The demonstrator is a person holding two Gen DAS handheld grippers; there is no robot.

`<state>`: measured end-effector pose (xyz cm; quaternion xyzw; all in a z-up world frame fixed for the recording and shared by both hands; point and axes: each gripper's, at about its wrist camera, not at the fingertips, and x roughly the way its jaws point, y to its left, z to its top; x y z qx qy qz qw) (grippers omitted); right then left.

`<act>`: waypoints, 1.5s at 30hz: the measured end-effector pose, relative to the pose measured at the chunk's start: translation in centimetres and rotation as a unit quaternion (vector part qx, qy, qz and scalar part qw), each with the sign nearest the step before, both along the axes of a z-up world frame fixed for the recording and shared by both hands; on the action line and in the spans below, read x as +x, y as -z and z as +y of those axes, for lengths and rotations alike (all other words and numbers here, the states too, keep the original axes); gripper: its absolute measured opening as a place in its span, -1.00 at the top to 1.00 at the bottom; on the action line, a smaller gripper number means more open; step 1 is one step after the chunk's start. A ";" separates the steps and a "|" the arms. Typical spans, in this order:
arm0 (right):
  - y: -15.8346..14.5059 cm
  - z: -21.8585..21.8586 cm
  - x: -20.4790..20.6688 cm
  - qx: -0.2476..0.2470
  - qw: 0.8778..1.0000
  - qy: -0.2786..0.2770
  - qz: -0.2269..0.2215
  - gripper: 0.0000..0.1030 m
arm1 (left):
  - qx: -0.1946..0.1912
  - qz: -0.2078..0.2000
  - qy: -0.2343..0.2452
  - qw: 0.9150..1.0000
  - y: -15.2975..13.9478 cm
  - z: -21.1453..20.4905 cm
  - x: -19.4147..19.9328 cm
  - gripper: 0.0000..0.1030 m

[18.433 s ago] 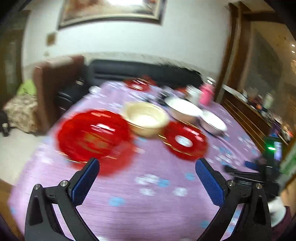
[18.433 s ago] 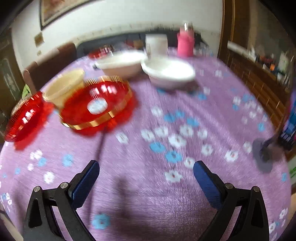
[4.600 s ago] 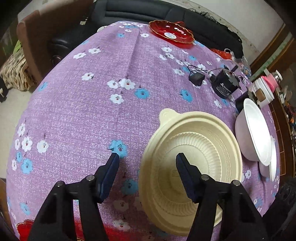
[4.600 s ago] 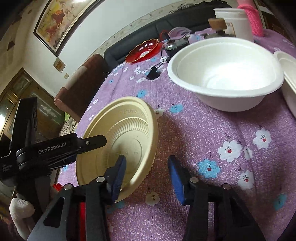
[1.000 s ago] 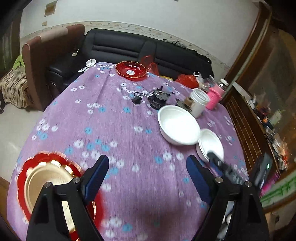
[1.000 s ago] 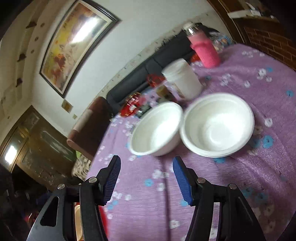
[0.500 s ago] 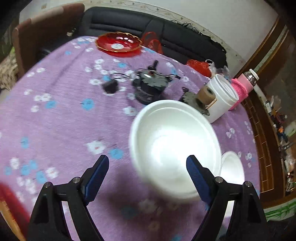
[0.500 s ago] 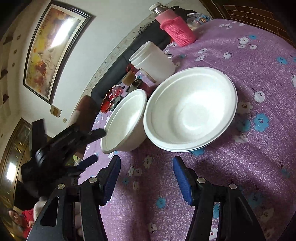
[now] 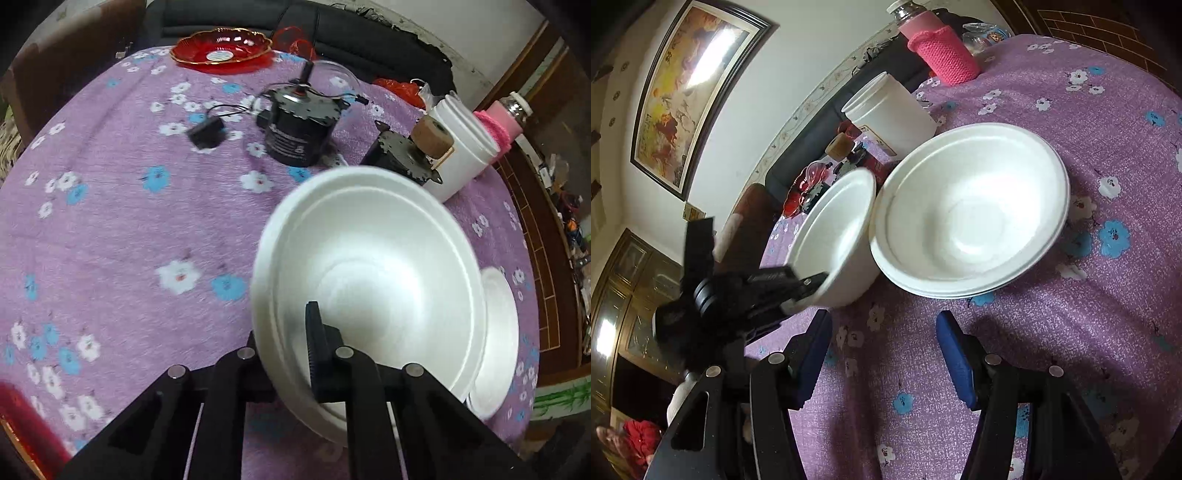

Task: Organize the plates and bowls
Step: 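Close both grippers on the rim of the large white paper bowl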

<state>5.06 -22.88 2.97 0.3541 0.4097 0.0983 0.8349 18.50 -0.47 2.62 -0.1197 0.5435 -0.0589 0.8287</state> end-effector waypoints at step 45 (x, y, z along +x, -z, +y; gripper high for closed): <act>2.2 2.7 1.1 -0.013 0.997 -0.063 0.051 0.33 | -0.074 0.020 0.014 0.997 -0.4 6.4 -10.5 0.03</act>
